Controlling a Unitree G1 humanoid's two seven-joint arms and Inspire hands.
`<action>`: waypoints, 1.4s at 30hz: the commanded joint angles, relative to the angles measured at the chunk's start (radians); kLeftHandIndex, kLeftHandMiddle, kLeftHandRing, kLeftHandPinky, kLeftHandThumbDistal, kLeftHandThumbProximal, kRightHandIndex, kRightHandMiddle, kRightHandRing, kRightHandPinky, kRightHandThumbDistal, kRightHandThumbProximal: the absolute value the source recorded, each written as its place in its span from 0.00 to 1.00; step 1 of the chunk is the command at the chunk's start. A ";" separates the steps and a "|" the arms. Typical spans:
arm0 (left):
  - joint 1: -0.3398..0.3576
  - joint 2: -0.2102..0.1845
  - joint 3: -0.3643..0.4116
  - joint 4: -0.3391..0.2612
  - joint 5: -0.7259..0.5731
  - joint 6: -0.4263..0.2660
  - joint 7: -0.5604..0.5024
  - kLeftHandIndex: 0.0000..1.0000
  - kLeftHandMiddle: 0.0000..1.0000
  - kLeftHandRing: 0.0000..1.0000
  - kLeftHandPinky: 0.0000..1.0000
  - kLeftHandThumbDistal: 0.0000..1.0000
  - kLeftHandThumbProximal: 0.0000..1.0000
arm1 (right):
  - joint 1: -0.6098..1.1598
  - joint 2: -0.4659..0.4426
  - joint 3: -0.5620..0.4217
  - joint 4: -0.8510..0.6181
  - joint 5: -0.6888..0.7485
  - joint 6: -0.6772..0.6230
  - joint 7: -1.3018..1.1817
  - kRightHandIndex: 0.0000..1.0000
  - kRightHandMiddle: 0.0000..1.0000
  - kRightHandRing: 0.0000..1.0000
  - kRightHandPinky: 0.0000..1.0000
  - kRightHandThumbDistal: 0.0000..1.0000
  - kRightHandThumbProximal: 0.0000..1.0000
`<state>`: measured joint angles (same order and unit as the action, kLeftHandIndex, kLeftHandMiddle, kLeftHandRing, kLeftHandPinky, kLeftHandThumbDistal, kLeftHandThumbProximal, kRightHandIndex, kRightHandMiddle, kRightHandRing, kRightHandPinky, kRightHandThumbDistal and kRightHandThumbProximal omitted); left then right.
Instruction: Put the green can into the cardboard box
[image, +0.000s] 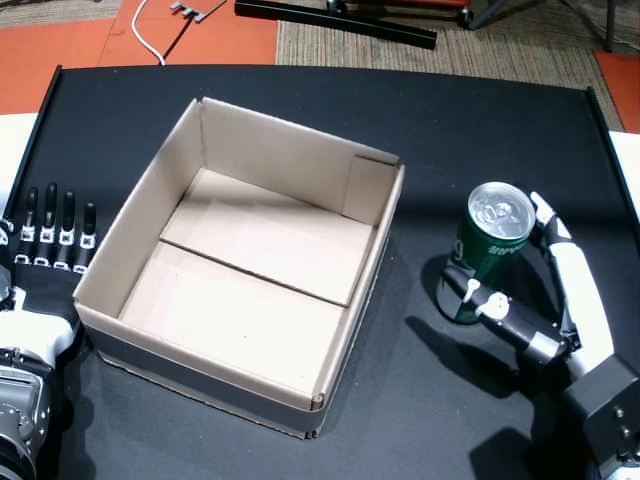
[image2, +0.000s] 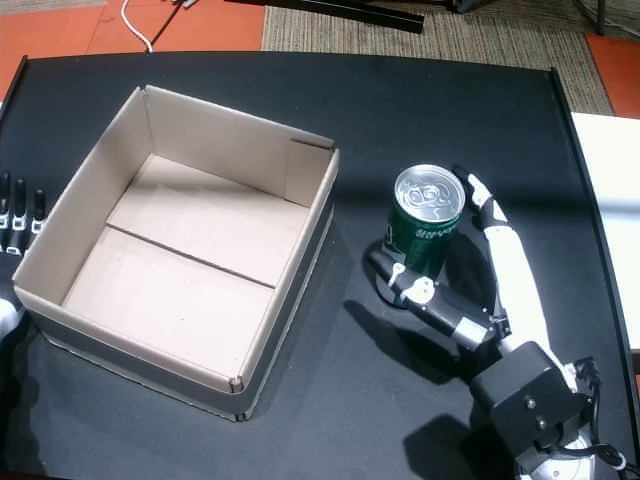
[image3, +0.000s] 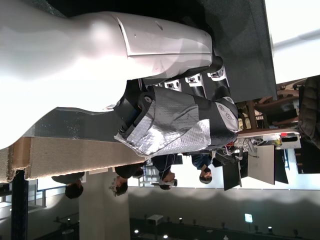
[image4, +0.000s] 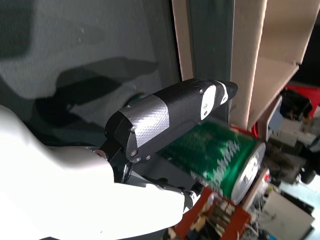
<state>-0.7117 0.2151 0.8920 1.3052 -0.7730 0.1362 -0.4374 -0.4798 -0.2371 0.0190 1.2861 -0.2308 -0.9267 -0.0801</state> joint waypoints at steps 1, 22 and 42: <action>0.063 -0.014 -0.004 0.035 0.018 0.000 0.054 0.52 0.55 0.66 0.76 0.00 0.58 | -0.024 0.010 -0.019 0.012 0.027 0.010 0.036 1.00 1.00 1.00 1.00 1.00 0.47; 0.066 -0.003 0.026 0.034 -0.001 0.013 0.034 0.54 0.56 0.71 0.82 0.00 0.56 | -0.127 0.081 -0.149 0.022 0.190 0.104 0.360 1.00 1.00 1.00 1.00 1.00 0.48; 0.069 -0.004 0.030 0.033 -0.004 0.004 0.019 0.53 0.56 0.69 0.79 0.00 0.58 | -0.120 0.068 -0.121 0.040 0.111 0.187 0.288 0.98 0.98 1.00 1.00 1.00 0.43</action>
<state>-0.7072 0.2197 0.9188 1.3052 -0.7818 0.1437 -0.4579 -0.5923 -0.1620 -0.1057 1.3145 -0.1069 -0.7522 0.2162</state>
